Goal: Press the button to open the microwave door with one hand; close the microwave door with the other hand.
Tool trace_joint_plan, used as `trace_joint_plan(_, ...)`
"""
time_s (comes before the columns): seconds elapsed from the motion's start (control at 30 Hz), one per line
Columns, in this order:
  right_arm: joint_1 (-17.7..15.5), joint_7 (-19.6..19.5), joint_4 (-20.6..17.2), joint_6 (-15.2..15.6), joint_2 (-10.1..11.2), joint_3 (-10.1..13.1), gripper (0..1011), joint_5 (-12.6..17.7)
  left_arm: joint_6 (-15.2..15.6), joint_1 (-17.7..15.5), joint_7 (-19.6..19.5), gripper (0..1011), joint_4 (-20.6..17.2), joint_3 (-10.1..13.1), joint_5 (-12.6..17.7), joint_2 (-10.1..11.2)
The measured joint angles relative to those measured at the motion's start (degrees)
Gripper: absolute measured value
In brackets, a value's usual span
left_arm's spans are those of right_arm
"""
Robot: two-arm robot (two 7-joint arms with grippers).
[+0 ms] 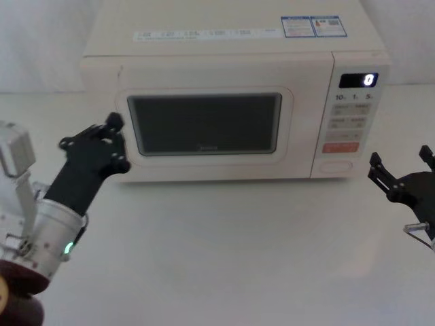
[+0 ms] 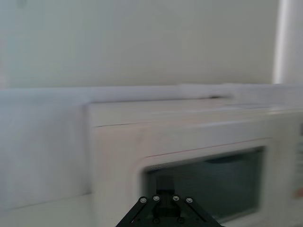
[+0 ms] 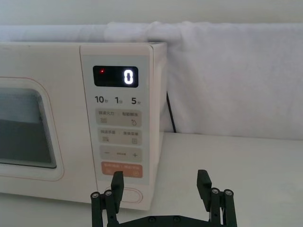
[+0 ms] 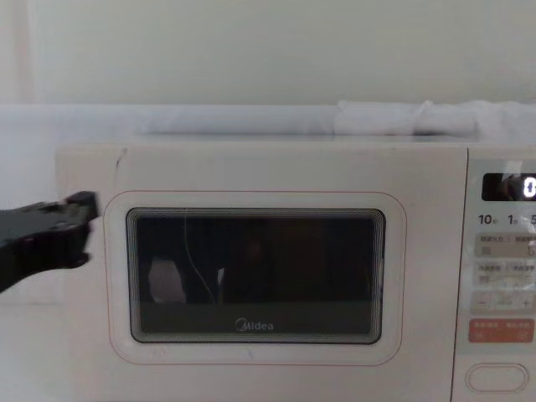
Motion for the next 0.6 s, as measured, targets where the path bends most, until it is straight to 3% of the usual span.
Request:
trace_joint_plan(0.2, 0.0, 0.0, 0.0, 0.0, 0.0, 0.0, 1000, 0.0, -0.51, 2.64, 3.51, 0, -0.04, -3.53, 2.05, -0.9)
trace_joint_plan(0.6, 0.0, 0.0, 0.0, 0.0, 0.0, 0.0, 1000, 0.0, -0.67, 4.74, 5.85, 0, 2.24, -7.89, 3.15, -3.47)
